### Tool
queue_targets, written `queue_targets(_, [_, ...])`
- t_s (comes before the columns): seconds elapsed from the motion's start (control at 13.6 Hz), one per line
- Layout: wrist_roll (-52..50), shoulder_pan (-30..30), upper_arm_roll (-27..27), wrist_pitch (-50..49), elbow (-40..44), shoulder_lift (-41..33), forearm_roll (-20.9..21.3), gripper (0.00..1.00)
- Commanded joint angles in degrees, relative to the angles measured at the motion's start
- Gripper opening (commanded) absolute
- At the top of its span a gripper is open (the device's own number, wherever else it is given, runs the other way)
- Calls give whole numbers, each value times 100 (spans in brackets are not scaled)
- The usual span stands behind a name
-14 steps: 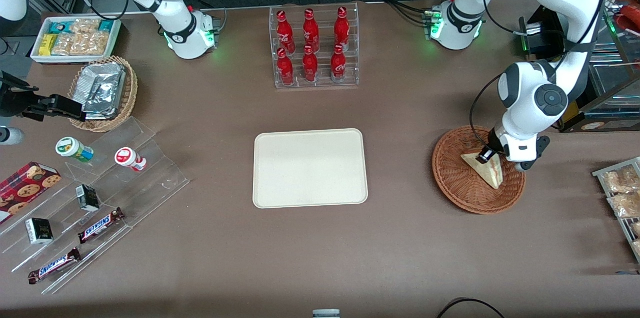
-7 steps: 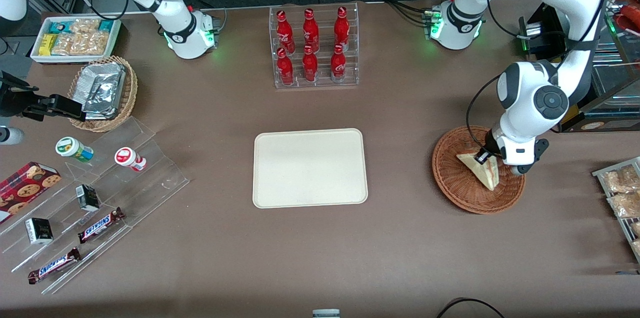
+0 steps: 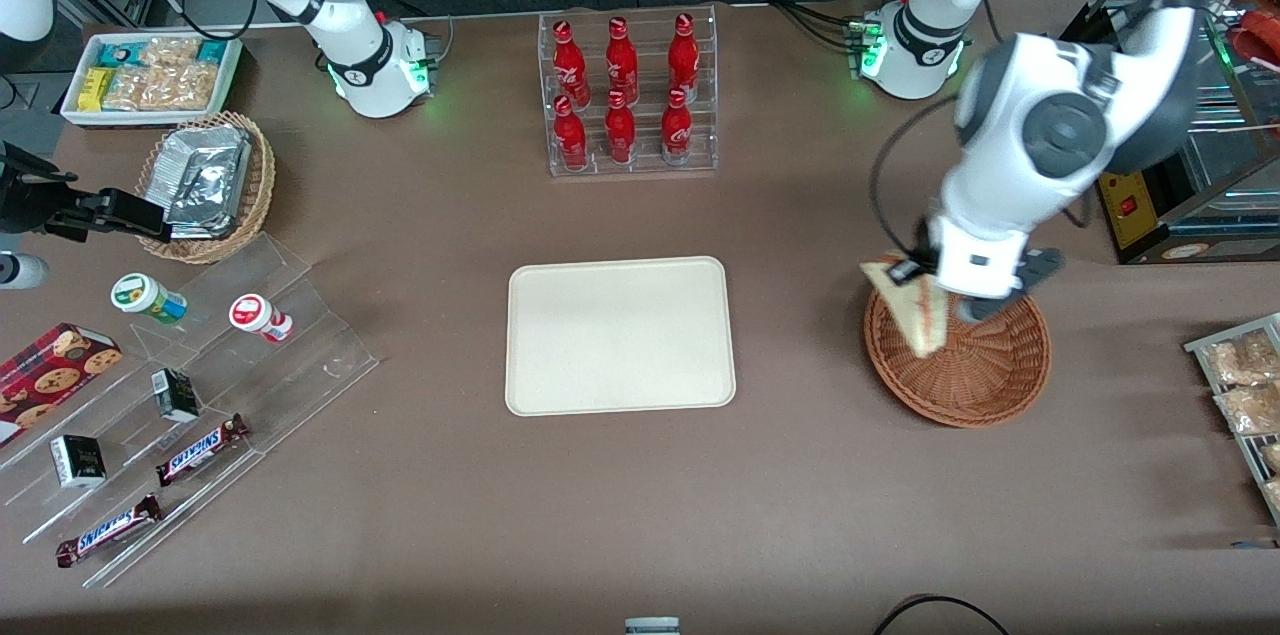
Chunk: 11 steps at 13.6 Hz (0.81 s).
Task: Place sandwich from basket to tray
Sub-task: 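Lift the sandwich out of the basket with the left gripper, then carry the sandwich over the cream tray and lower it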
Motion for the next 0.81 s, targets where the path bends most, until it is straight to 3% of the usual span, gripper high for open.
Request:
queue_targets(0.0, [-223,-209,-488,-98,659,621,138,0])
queue_targets(0.44, [-1418,-1967,-481,-90,2461,2669,1446,0])
queue_targets(0.73, [-1646,-2504,-445,138,2744,3382,1929,0])
